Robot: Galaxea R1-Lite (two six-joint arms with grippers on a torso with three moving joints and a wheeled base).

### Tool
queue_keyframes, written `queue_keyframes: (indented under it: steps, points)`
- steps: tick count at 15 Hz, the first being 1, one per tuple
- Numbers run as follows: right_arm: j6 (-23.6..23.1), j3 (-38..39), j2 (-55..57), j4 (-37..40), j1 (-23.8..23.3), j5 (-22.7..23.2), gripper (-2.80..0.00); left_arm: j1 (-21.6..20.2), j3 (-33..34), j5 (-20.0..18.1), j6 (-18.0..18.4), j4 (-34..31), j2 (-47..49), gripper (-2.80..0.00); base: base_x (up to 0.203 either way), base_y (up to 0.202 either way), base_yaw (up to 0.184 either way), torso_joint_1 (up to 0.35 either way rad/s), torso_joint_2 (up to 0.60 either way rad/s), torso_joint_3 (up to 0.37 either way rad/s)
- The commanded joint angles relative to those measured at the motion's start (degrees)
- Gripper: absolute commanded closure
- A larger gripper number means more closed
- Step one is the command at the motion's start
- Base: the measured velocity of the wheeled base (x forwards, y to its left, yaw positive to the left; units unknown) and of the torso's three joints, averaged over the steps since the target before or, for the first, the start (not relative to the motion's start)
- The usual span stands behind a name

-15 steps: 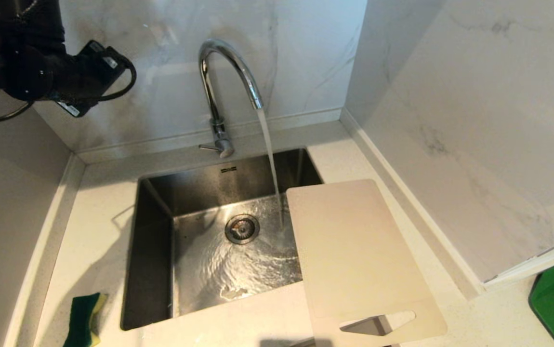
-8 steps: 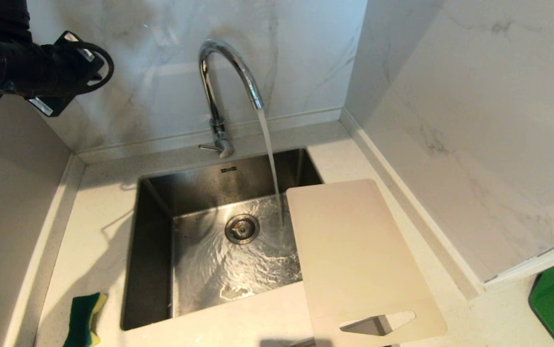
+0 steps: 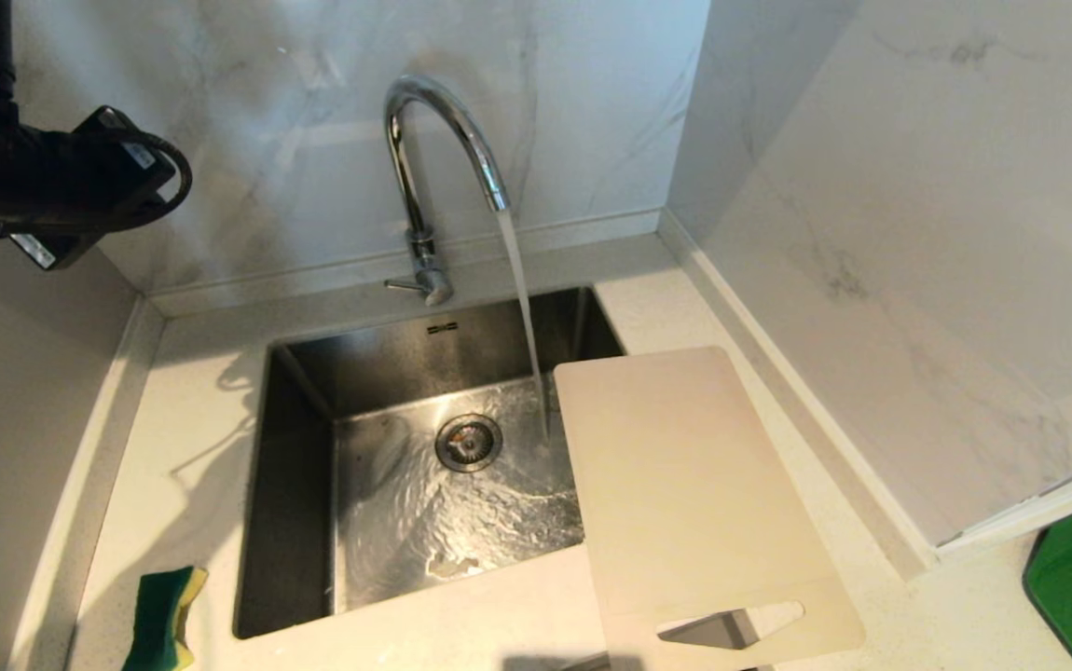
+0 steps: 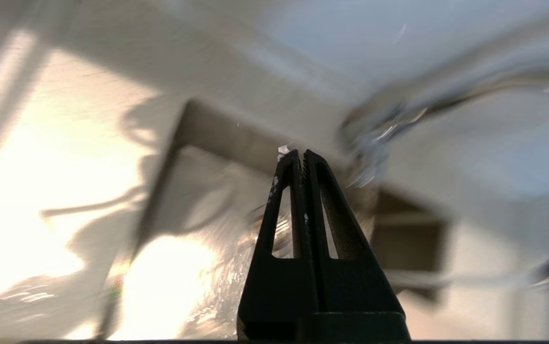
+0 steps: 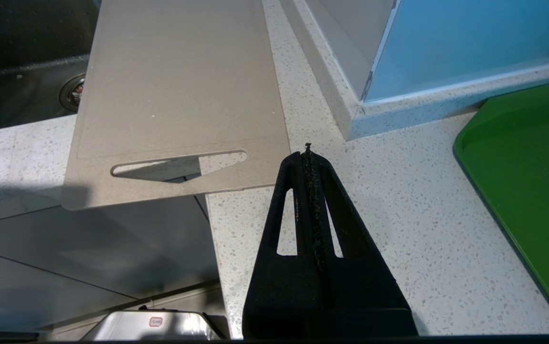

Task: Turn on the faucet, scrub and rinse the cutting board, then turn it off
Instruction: Pick up the cleaning cloth

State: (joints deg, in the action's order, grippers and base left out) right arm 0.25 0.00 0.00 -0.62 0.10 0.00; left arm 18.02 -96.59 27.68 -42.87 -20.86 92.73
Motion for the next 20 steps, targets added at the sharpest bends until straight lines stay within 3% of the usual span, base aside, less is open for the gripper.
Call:
queue_keyframes:
  steps: [1, 4, 7, 9, 14, 17, 20]
  points:
    - [0.0, 0.1, 0.0, -0.1, 0.1, 0.0, 0.0, -1.8, 3.3, -2.0, 4.4, -0.9, -4.0, 0.0, 0.0, 0.0, 0.0, 0.0, 0.0, 0.0]
    - [0.0, 0.1, 0.0, -0.1, 0.0, 0.0, 0.0, -5.3, 6.1, -7.4, 9.2, -2.1, -8.0, 0.0, 0.0, 0.0, 0.0, 0.0, 0.0, 0.0]
    - [0.0, 0.1, 0.0, 0.0, 0.1, 0.0, 0.0, -8.0, 14.2, -11.9, 17.2, -2.6, -13.8, 0.0, 0.0, 0.0, 0.0, 0.0, 0.0, 0.0]
    - [0.0, 0.0, 0.0, -0.1, 0.0, 0.0, 0.0, -8.5, 20.3, -12.7, 21.7, -2.5, -17.8, 0.0, 0.0, 0.0, 0.0, 0.0, 0.0, 0.0]
    - [0.0, 0.0, 0.0, -0.1, 0.1, 0.0, 0.0, -8.6, 37.9, -12.9, 29.0, -2.7, -28.9, 0.0, 0.0, 0.0, 0.0, 0.0, 0.0, 0.0]
    - [0.0, 0.0, 0.0, 0.0, 0.1, 0.0, 0.0, -8.6, 45.2, -13.1, 30.9, -2.6, -31.6, 0.0, 0.0, 0.0, 0.0, 0.0, 0.0, 0.0]
    - [0.0, 0.0, 0.0, -0.1, 0.0, 0.0, 0.0, -9.0, 46.8, -13.6, 30.7, -2.3, -31.6, 0.0, 0.0, 0.0, 0.0, 0.0, 0.0, 0.0]
